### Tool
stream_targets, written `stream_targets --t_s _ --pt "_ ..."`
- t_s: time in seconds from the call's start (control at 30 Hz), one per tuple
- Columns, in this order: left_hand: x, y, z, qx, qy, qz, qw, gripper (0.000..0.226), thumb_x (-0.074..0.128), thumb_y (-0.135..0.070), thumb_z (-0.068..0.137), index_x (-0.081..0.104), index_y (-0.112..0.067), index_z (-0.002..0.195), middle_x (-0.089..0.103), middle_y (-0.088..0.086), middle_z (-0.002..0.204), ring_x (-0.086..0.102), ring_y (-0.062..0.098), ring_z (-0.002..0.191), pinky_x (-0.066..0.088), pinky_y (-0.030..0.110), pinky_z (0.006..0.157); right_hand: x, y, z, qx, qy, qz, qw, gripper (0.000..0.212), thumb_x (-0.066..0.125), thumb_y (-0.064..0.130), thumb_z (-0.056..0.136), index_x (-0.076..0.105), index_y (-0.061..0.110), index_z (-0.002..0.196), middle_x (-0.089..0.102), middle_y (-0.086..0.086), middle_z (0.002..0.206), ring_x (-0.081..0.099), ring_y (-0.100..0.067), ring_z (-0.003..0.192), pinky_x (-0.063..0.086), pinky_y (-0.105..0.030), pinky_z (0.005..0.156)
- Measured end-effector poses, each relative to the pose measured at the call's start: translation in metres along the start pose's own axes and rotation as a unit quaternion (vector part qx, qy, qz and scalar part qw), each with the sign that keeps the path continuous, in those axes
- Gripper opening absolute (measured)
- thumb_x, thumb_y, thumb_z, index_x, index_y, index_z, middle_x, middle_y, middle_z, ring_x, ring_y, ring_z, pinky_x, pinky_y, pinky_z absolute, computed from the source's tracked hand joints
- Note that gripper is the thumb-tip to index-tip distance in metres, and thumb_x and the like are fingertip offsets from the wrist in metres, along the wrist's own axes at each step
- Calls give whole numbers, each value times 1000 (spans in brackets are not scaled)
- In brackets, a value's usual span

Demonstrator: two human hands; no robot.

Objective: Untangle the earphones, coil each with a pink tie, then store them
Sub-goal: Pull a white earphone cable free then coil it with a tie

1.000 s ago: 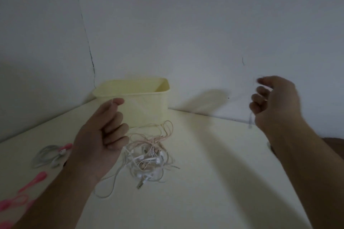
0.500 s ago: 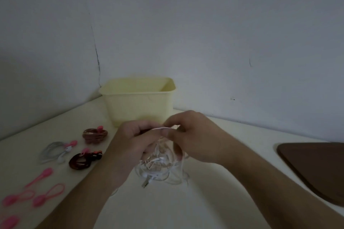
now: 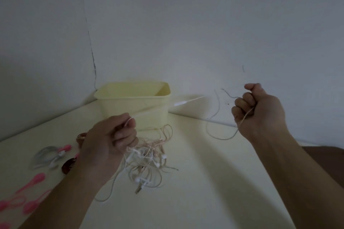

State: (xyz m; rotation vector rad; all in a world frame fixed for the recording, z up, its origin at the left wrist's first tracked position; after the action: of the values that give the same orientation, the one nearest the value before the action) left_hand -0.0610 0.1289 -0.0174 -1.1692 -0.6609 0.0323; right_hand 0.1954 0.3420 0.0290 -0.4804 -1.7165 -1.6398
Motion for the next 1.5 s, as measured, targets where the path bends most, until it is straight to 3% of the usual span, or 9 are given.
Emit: stream_targets --t_s 0.13,0.33,0.5,0.7,0.8,0.87,1.03,1.17,1.5 --pt "-10 -7 2 31 -40 -48 998 40 54 -20 97 48 -18 58 26 -5 48 30 16 48 39 37 81 -17 12 8 -30 -52 5 998 28 39 13 107 60 19 88 22 5 61 19 -15 50 19 -25 43" --pt "-9 -14 1 25 19 -118 993 32 51 -26 97 72 -18 121 27 -7 62 23 9 50 28 24 53 -26 9 9 -31 -89 -14 995 21 46 18 106 65 20 97 33 6 60 27 -14 48 22 -25 45" --pt "5 -5 2 12 31 7 999 36 51 -22 101 68 -10 131 24 -5 59 15 7 47 14 23 42 5 -13 -6 0 6 -218 976 16 58 8 97 66 9 83 33 4 54 24 -13 48 18 -22 40" --pt "8 -14 -3 51 18 4 999 34 47 -23 106 66 -23 134 28 -4 61 21 6 47 14 20 42 47 -54 -42 -9 178 -598 782 10 72 20 89 80 16 85 62 5 66 51 -14 57 38 -26 53" --pt "11 -12 -4 43 13 45 998 31 52 -22 102 71 -22 126 27 -3 60 16 10 50 14 18 42 60 -57 -61 -142 147 -741 639 26 66 35 88 68 34 115 66 13 97 64 -12 92 56 -36 83" --pt "20 -8 -8 43 26 103 993 29 55 -23 99 74 -18 121 28 -1 59 15 13 50 13 21 44 76 -63 -79 -213 209 -742 601 46 66 36 90 54 44 133 60 14 106 60 -11 98 53 -37 89" --pt "35 -2 -15 63 50 195 978 23 63 -30 92 67 -11 105 43 0 58 31 14 50 29 23 46 90 -98 -105 6 389 -495 777 29 66 48 89 71 33 114 66 9 87 55 -3 69 41 -29 72" --pt "39 -3 -17 91 63 172 979 16 66 -23 89 61 -9 95 62 2 70 55 10 64 47 18 61 89 -102 -111 -3 373 -529 763 31 64 50 101 72 22 91 65 10 71 52 -3 58 41 -28 65" --pt "29 -4 -15 102 52 178 977 15 73 -22 90 73 -18 104 67 16 83 37 18 57 38 30 54 95 -83 -104 -53 333 -562 756 34 64 38 104 79 17 82 56 -2 63 42 -14 51 37 -28 51"
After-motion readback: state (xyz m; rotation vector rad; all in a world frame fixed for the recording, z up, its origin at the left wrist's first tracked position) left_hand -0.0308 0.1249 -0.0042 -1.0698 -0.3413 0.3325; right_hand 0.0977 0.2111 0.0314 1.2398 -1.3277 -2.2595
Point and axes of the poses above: each hand's wrist, its own z-axis towards the middle knuckle, its own x-axis out of the palm, y = z × x, the point moved 7 cm from there along z, towards the middle knuckle
